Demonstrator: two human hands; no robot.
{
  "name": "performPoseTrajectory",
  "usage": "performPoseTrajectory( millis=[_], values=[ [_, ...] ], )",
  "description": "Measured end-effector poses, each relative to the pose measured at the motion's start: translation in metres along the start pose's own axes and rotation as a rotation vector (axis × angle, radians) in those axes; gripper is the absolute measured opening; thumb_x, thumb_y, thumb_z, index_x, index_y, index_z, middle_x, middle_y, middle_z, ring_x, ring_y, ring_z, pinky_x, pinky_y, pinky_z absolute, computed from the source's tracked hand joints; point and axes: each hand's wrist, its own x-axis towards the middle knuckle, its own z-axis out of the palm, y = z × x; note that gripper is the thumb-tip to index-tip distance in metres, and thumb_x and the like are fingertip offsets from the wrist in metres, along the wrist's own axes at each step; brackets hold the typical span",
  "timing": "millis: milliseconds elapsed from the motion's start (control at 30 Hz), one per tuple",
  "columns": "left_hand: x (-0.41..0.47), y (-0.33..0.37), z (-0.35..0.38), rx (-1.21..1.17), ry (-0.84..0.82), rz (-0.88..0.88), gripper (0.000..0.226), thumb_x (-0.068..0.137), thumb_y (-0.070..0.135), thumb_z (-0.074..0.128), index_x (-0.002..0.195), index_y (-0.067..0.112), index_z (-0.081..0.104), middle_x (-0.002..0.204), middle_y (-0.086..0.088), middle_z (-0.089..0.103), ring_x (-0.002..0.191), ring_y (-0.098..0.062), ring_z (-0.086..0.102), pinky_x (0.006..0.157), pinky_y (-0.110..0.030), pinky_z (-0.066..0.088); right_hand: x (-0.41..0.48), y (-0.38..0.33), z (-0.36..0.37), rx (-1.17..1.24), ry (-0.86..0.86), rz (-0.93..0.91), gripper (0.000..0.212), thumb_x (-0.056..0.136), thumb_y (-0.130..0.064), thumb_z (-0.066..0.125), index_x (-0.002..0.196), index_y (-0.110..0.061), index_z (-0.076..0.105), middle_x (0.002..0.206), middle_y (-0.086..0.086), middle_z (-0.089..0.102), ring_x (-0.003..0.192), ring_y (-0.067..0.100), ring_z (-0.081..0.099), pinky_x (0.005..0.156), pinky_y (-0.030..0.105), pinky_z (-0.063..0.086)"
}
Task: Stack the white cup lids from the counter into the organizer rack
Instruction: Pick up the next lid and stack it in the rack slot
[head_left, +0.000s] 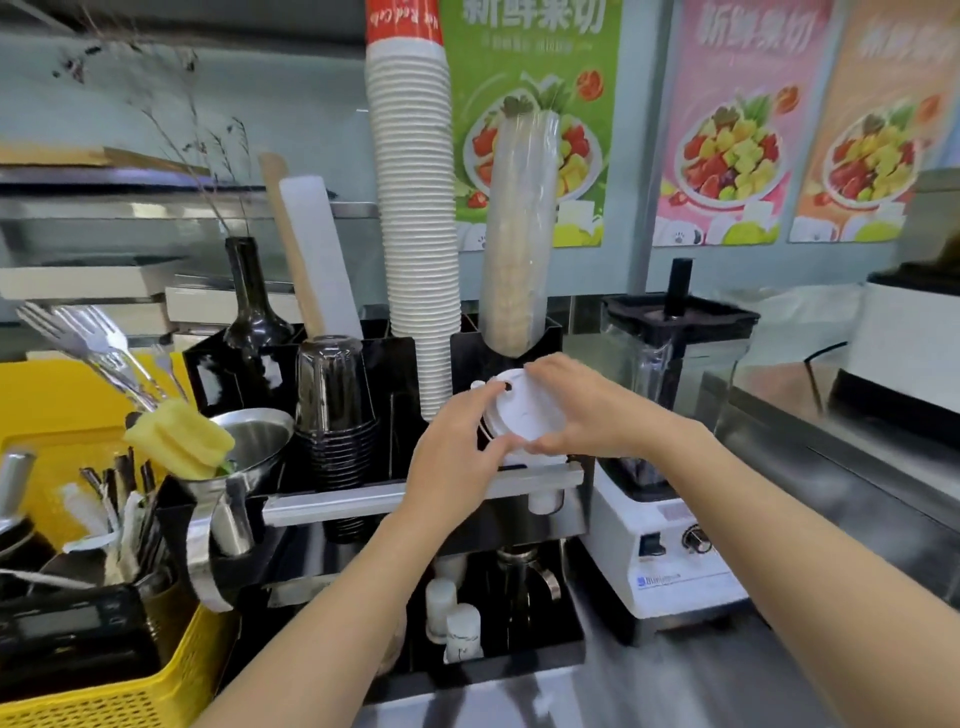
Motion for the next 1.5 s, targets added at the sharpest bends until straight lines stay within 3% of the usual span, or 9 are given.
performPoseTrajectory(
  millis=[200,367,500,633,767,867,1133,1267,1500],
  values=[
    [0.027,-0.019,0.016,0.224,-0.199,0.043,0.050,0.087,0.027,0.058,0.134,0.020,0.040,0.133,0.000,0.053,0.124,-0.020,0.044,0.105,-0.031,0.032,0.033,0.017,-0.008,-0.143,-0.249,0.102,0.074,0.068,-0.029,0.074,0.132,-0.018,0.039,0.123,0.003,0.044,0.108,0.023,0.049,0.092,0.042,0.048],
    [0.034,-0.035,0.027,0.459,-0.297,0.147,0.038,0.088,0.027,0.053,0.125,0.018,0.050,0.113,-0.001,0.063,0.114,-0.019,0.051,0.115,-0.031,0.008,0.053,0.020,0.006,-0.254,-0.446,0.125,0.057,0.065,-0.024,0.075,0.116,-0.015,0.050,0.107,0.005,0.055,0.084,0.021,0.052,0.062,0.030,0.045],
    [0.037,-0.045,0.033,0.613,-0.371,0.246,0.026,0.091,0.024,0.040,0.104,0.015,0.061,0.109,-0.002,0.065,0.119,-0.015,0.045,0.114,-0.036,-0.001,0.060,0.022,0.017,-0.256,-0.541,0.156,0.070,0.068,-0.020,0.072,0.131,-0.015,0.043,0.119,0.001,0.054,0.095,0.021,0.052,0.072,0.029,0.044],
    [0.044,-0.052,0.035,0.699,-0.493,0.263,0.034,0.092,0.023,0.031,0.099,0.015,0.063,0.107,0.002,0.066,0.122,-0.013,0.040,0.114,-0.044,-0.004,0.068,0.020,0.018,-0.266,-0.644,0.190,0.066,0.070,-0.013,0.070,0.130,-0.015,0.043,0.083,-0.010,0.048,0.085,0.018,0.049,0.065,0.026,0.044],
    [0.048,-0.051,0.034,0.727,-0.565,0.253,0.037,0.094,0.025,0.028,0.105,0.018,0.062,0.108,0.004,0.065,0.121,-0.013,0.038,0.114,-0.046,-0.005,0.071,0.019,0.025,-0.329,-0.696,0.194,0.069,0.068,-0.010,0.067,0.131,-0.018,0.042,0.114,0.006,0.057,0.101,0.026,0.057,0.085,0.040,0.051],
    [0.050,-0.049,0.033,0.758,-0.571,0.256,0.038,0.093,0.025,0.028,0.098,0.016,0.064,0.101,0.003,0.066,0.115,-0.014,0.041,0.113,-0.046,-0.007,0.071,0.020,0.026,-0.311,-0.680,0.186,0.070,0.068,-0.011,0.067,0.133,-0.018,0.042,0.120,0.007,0.056,0.106,0.027,0.056,0.092,0.041,0.050],
    [0.044,-0.048,0.038,0.805,-0.487,0.282,0.037,0.091,0.020,0.030,0.085,0.007,0.064,0.089,-0.004,0.067,0.106,-0.018,0.046,0.114,-0.044,0.007,0.072,0.019,0.026,-0.278,-0.697,0.190,0.075,0.071,-0.003,0.064,0.137,-0.026,0.037,0.129,0.009,0.054,0.103,0.026,0.056,0.063,0.026,0.042],
    [0.045,-0.048,0.037,0.805,-0.513,0.288,0.038,0.092,0.021,0.028,0.090,0.011,0.065,0.093,-0.001,0.065,0.108,-0.018,0.044,0.112,-0.042,0.012,0.071,0.015,0.025,-0.331,-0.720,0.181,0.075,0.075,0.002,0.060,0.140,-0.025,0.034,0.138,0.002,0.043,0.098,0.019,0.044,0.074,0.031,0.039],
    [0.043,-0.042,0.035,0.828,-0.563,0.264,0.041,0.091,0.023,0.026,0.086,0.009,0.064,0.097,-0.003,0.063,0.108,-0.020,0.042,0.111,-0.042,0.012,0.070,0.017,0.029,-0.368,-0.702,0.169,0.076,0.076,0.002,0.060,0.140,-0.026,0.032,0.106,-0.005,0.045,0.093,0.021,0.048,0.084,0.034,0.048]
  ],
)
